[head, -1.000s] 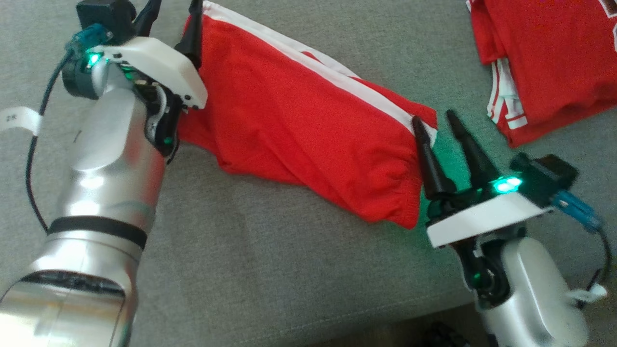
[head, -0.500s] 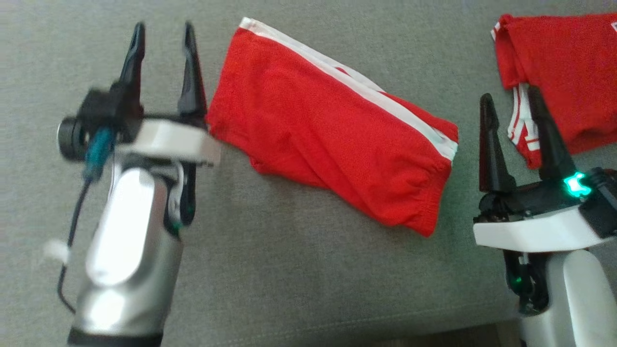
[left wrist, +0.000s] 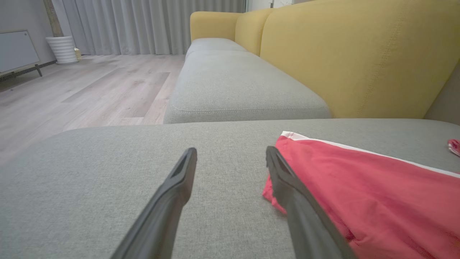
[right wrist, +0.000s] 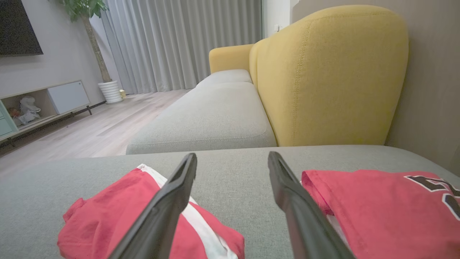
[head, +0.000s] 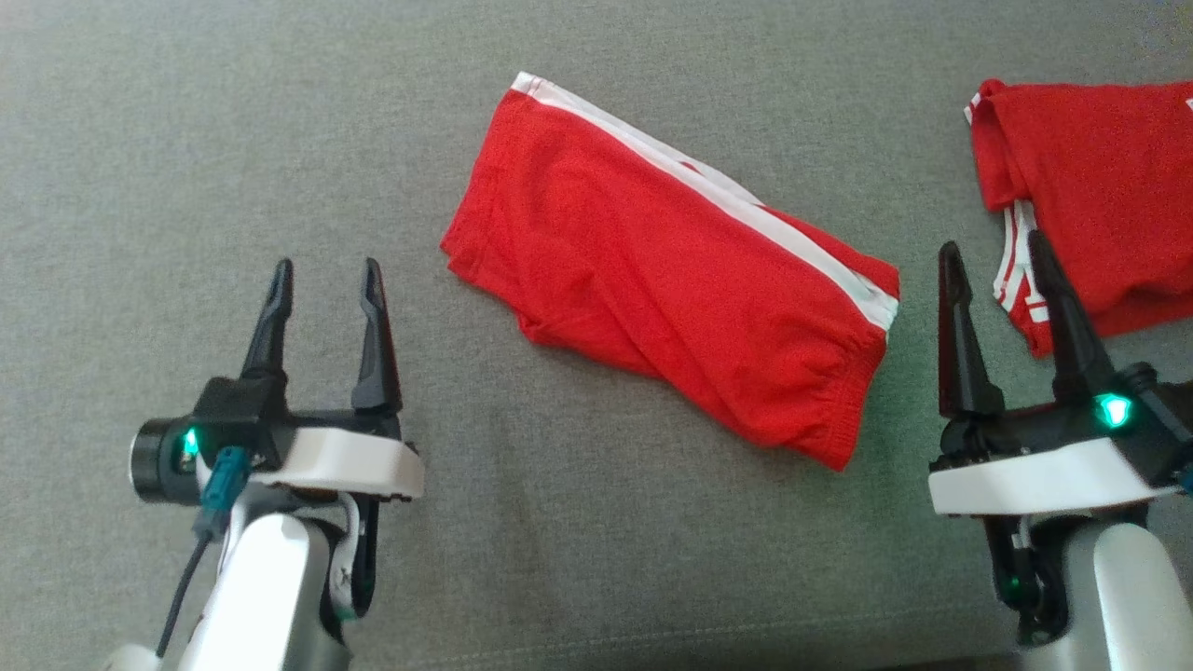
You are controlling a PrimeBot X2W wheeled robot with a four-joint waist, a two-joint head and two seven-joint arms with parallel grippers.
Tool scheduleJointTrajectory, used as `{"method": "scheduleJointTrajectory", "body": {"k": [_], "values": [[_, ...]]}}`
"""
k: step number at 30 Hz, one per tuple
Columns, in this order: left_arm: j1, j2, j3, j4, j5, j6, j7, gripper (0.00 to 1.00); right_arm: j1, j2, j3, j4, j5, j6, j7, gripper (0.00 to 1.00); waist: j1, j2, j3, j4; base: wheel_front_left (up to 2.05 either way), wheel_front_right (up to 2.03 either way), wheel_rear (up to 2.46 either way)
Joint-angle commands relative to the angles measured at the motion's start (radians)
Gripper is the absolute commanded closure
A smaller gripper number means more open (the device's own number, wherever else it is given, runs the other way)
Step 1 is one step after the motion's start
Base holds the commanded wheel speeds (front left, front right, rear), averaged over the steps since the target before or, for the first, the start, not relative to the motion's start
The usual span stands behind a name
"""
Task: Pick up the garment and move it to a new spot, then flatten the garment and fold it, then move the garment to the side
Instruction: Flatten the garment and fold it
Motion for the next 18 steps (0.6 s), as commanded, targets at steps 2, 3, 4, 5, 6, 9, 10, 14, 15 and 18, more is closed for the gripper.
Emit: {"method": "scheduleJointTrajectory", "body": {"k": [2, 3, 4, 5, 6, 9, 10, 14, 15, 18], "values": [[-0.008, 0.024, 0.021, -0.041, 0.010, 0.000, 0.008, 0.00, -0.001, -0.005, 0.022, -0.023, -0.008, 0.007, 0.010, 0.00, 0.0001, 0.0000, -0.009, 0.004, 0.00, 0.00, 0.00], [-0.005, 0.024, 0.019, -0.042, 0.009, -0.001, 0.010, 0.00, 0.000, -0.005, 0.024, -0.022, -0.007, 0.007, 0.011, 0.00, 0.0001, 0.0000, -0.011, 0.004, 0.00, 0.00, 0.00], [-0.002, 0.025, 0.017, -0.043, 0.009, -0.001, 0.012, 0.00, 0.001, -0.005, 0.025, -0.020, -0.007, 0.007, 0.013, 0.00, 0.0001, 0.0000, -0.013, 0.005, 0.00, 0.00, 0.00], [0.000, 0.025, 0.015, -0.043, 0.008, -0.001, 0.014, 0.00, 0.003, -0.005, 0.026, -0.019, -0.006, 0.007, 0.015, 0.00, 0.0001, 0.0000, -0.015, 0.005, 0.00, 0.00, 0.00], [0.002, 0.026, 0.014, -0.044, 0.006, -0.001, 0.016, 0.00, 0.004, -0.005, 0.025, -0.019, -0.005, 0.007, 0.017, 0.00, 0.0001, 0.0000, -0.017, 0.006, 0.00, 0.00, 0.00], [0.004, 0.028, 0.011, -0.045, 0.006, 0.000, 0.020, 0.00, 0.007, -0.005, 0.022, -0.019, 0.001, 0.007, 0.021, 0.00, 0.0001, 0.0000, -0.019, 0.006, 0.00, 0.00, 0.00], [0.005, 0.029, 0.010, -0.045, 0.005, 0.000, 0.021, 0.00, 0.008, -0.005, 0.020, -0.019, 0.002, 0.007, 0.021, 0.00, 0.0001, 0.0000, -0.020, 0.006, 0.00, 0.00, 0.00], [0.006, 0.030, 0.006, -0.045, 0.002, 0.001, 0.023, 0.00, 0.011, -0.005, 0.017, -0.015, 0.006, 0.007, 0.027, 0.00, 0.0001, 0.0000, -0.021, 0.008, 0.00, 0.00, 0.00], [0.006, 0.030, 0.005, -0.046, 0.001, 0.001, 0.024, 0.00, 0.011, -0.005, 0.015, -0.015, 0.007, 0.007, 0.028, 0.00, 0.0001, 0.0000, -0.020, 0.009, 0.00, 0.00, 0.00], [0.005, 0.031, 0.006, -0.047, -0.004, 0.003, 0.025, 0.00, 0.008, -0.005, 0.013, -0.015, 0.011, 0.007, 0.031, 0.00, 0.0001, 0.0000, -0.017, 0.008, 0.00, 0.00, 0.00]]}}
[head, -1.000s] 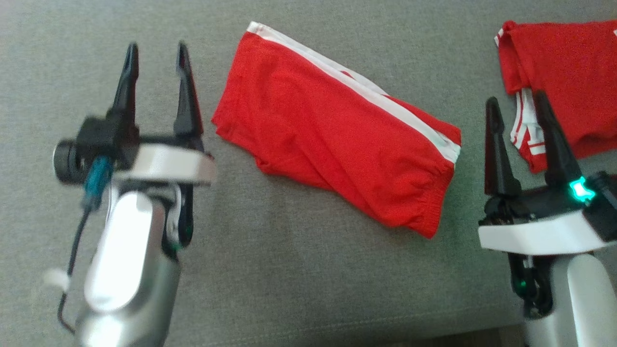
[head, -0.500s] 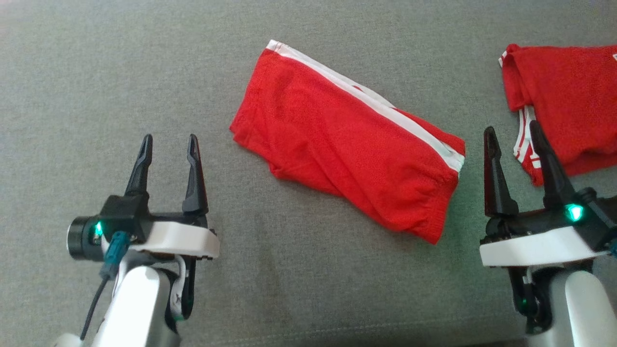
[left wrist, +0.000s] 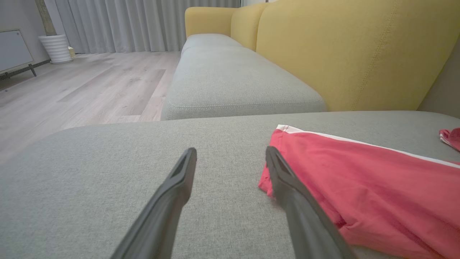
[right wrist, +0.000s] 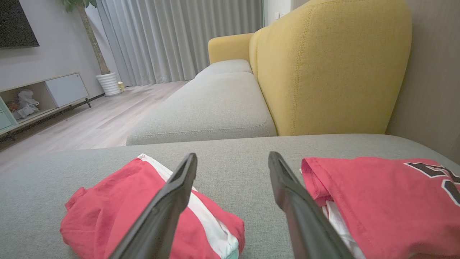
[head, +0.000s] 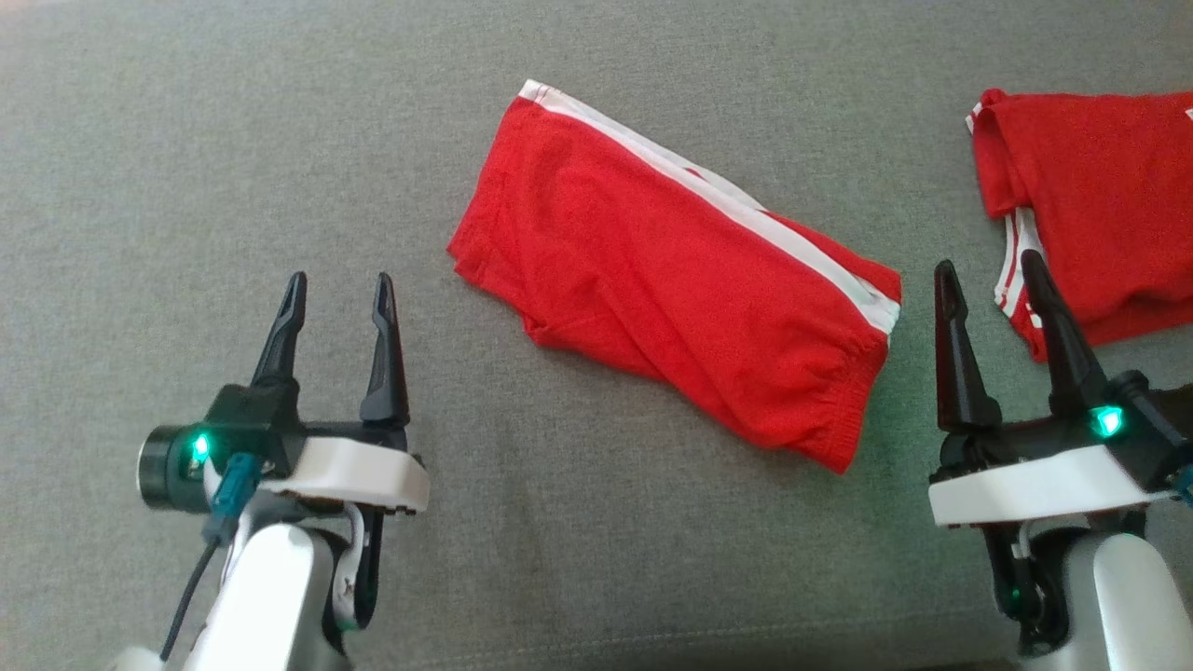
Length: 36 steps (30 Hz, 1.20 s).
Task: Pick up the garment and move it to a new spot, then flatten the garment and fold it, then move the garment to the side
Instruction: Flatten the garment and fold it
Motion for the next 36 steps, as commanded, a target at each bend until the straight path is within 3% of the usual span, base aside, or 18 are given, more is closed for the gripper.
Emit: {"method": "scheduleJointTrajectory", "body": {"k": [1, 7, 9, 15, 21, 22, 23, 24, 25, 30, 36], "values": [[-0.016, 0.017, 0.032, -0.039, -0.006, 0.000, 0.004, 0.00, -0.013, -0.005, 0.020, -0.033, 0.008, 0.007, 0.002, 0.00, 0.0000, 0.0000, 0.004, 0.000, 0.00, 0.00, 0.00], [-0.094, 0.024, -0.003, -0.010, -0.018, -0.057, 0.044, 0.00, -0.022, -0.005, 0.018, -0.041, 0.014, 0.007, 0.005, 0.00, 0.0000, 0.0000, 0.032, 0.002, 0.00, 0.00, 0.00], [-0.159, 0.021, -0.022, 0.028, -0.031, -0.096, 0.078, 0.00, -0.027, -0.005, 0.018, -0.043, 0.017, 0.007, 0.005, 0.00, 0.0000, 0.0000, 0.048, 0.001, 0.00, 0.00, 0.00], [-0.350, 0.003, -0.052, 0.269, -0.102, -0.211, 0.198, 0.00, -0.056, -0.005, 0.043, -0.032, 0.032, 0.007, 0.000, 0.00, 0.0000, 0.0000, 0.088, -0.035, 0.00, 0.00, 0.00], [-0.447, -0.007, -0.048, 0.490, -0.148, -0.248, 0.263, 0.00, -0.059, -0.005, 0.047, -0.004, 0.054, 0.007, -0.015, 0.00, 0.0000, 0.0000, 0.096, -0.074, 0.00, 0.00, 0.00], [-0.456, -0.009, -0.048, 0.511, -0.152, -0.249, 0.268, 0.19, -0.056, -0.005, 0.044, -0.001, 0.058, 0.007, -0.017, 0.00, 0.0000, 0.0000, 0.096, -0.076, 0.00, 0.00, 0.00], [-0.463, -0.010, -0.048, 0.531, -0.153, -0.247, 0.276, 0.62, -0.054, -0.005, 0.041, 0.002, 0.059, 0.007, -0.019, 0.00, 0.0000, 0.0000, 0.096, -0.078, 0.00, 0.00, 0.00], [-0.469, -0.011, -0.049, 0.545, -0.155, -0.248, 0.276, 0.89, -0.052, -0.005, 0.038, 0.004, 0.062, 0.007, -0.020, 0.00, 0.0000, 0.0000, 0.096, -0.079, 0.00, 0.00, 0.00], [-0.473, -0.012, -0.052, 0.559, -0.155, -0.248, 0.281, 1.00, -0.051, -0.005, 0.036, 0.006, 0.065, 0.007, -0.021, 0.00, 0.0000, 0.0000, 0.096, -0.080, 0.00, 0.00, 0.00], [-0.486, -0.014, -0.081, 0.598, -0.135, -0.240, 0.290, 1.00, -0.052, -0.005, 0.033, 0.007, 0.070, 0.007, -0.021, 0.00, 0.0000, 0.0000, 0.092, -0.075, 0.00, 0.00, 0.00], [-0.434, -0.010, -0.058, 0.557, -0.149, -0.197, 0.223, 1.00, -0.050, -0.005, 0.033, 0.005, 0.074, 0.007, -0.013, 0.00, 0.0000, 0.0000, 0.080, -0.057, 0.00, 0.00, 0.00]]}}
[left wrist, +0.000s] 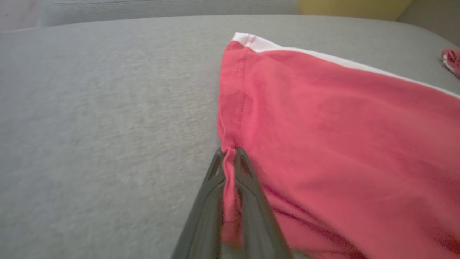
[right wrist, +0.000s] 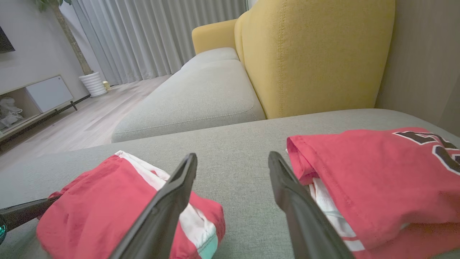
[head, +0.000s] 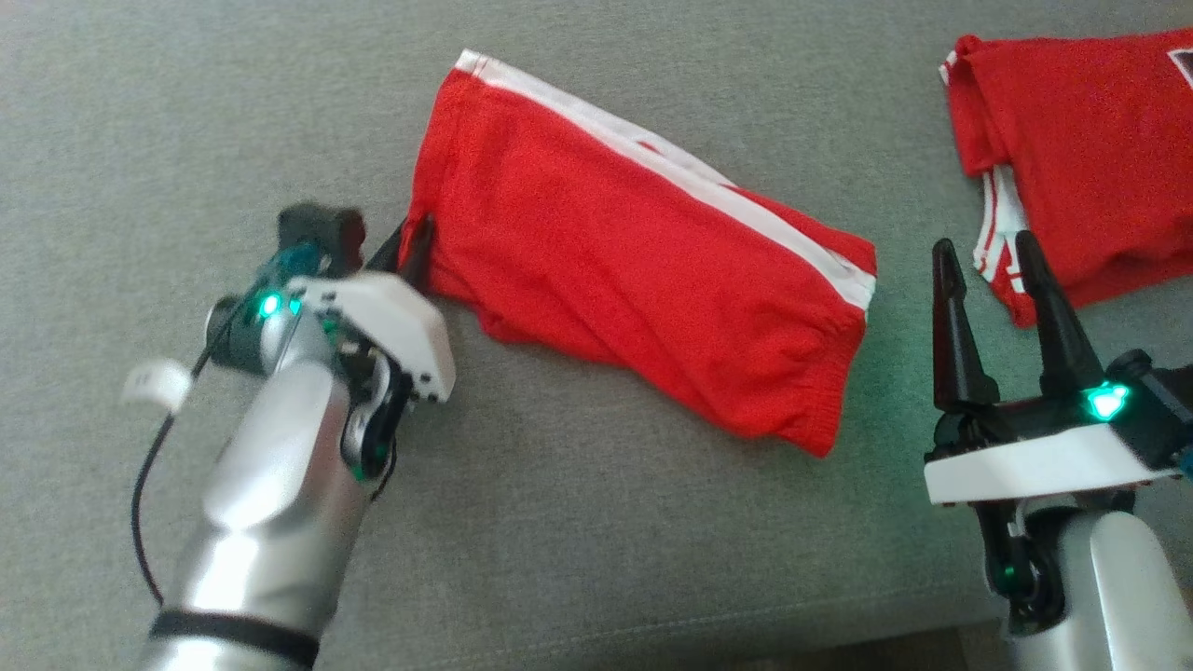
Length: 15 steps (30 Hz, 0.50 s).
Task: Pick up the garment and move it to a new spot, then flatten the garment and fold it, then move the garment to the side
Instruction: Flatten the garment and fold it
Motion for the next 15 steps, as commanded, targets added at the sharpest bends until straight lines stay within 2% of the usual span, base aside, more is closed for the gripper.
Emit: {"method": "scheduleJointTrajectory", "body": {"k": [1, 7, 11, 15], "values": [[0.050, 0.022, 0.050, -0.053, -0.019, 0.021, -0.030, 1.00, -0.002, -0.005, 0.018, -0.034, 0.003, 0.007, 0.002, 0.00, 0.0000, 0.0000, -0.007, 0.013, 0.00, 0.00, 0.00], [0.237, 0.021, 0.094, -0.222, -0.067, 0.080, -0.083, 1.00, 0.013, -0.005, -0.005, -0.043, -0.005, 0.007, 0.018, 0.00, 0.0000, 0.0000, -0.022, 0.071, 0.00, 0.00, 0.00], [0.399, 0.026, 0.112, -0.383, -0.090, 0.133, -0.070, 1.00, 0.020, -0.005, -0.005, -0.050, -0.022, 0.007, 0.037, 0.00, 0.0000, 0.0000, -0.039, 0.113, 0.00, 0.00, 0.00], [0.462, 0.026, 0.109, -0.453, -0.096, 0.153, -0.045, 1.00, 0.027, -0.005, -0.010, -0.051, -0.031, 0.007, 0.048, 0.00, 0.0000, 0.0000, -0.050, 0.129, 0.00, 0.00, 0.00]]}}
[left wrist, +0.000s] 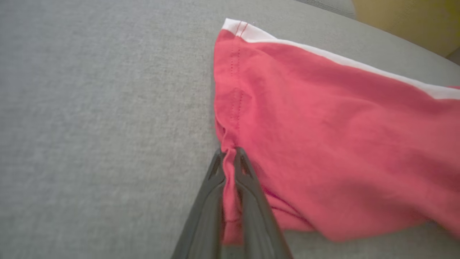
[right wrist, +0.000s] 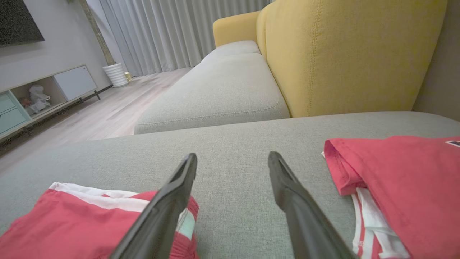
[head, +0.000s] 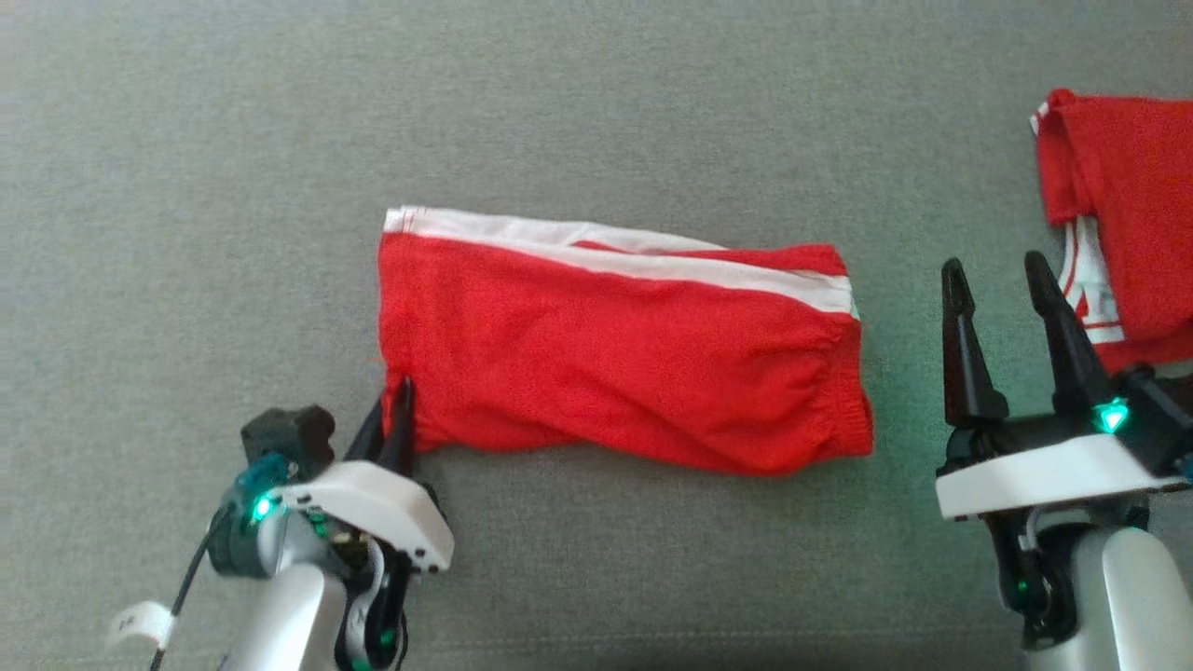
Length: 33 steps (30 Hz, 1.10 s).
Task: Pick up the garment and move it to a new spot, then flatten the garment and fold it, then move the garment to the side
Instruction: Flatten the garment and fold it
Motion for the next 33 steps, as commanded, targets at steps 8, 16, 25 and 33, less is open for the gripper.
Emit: {"method": "scheduleJointTrajectory", "body": {"k": [8, 16, 25, 33], "values": [[0.006, 0.024, 0.029, -0.118, 0.027, 0.031, -0.045, 0.00, 0.003, -0.007, 0.023, -0.047, -0.031, 0.007, 0.026, 0.00, 0.0000, -0.0001, -0.034, 0.014, 0.00, 0.00, 0.00], [-0.026, 0.055, 0.039, -0.241, 0.151, 0.071, -0.215, 0.00, 0.025, -0.010, 0.020, -0.094, -0.084, 0.007, 0.049, 0.00, 0.0000, -0.0001, -0.078, 0.013, 0.00, 0.00, 0.00], [0.044, 0.102, 0.019, -0.294, 0.206, 0.085, -0.210, 0.00, 0.082, -0.007, 0.016, -0.130, -0.095, 0.007, 0.071, 0.00, 0.0000, -0.0001, -0.124, -0.001, 0.00, 0.00, 0.00], [0.076, 0.114, 0.022, -0.310, 0.183, 0.085, -0.180, 0.00, 0.109, -0.006, 0.001, -0.156, -0.083, 0.007, 0.082, 0.00, 0.0000, -0.0001, -0.131, -0.002, 0.00, 0.00, 0.00]]}}
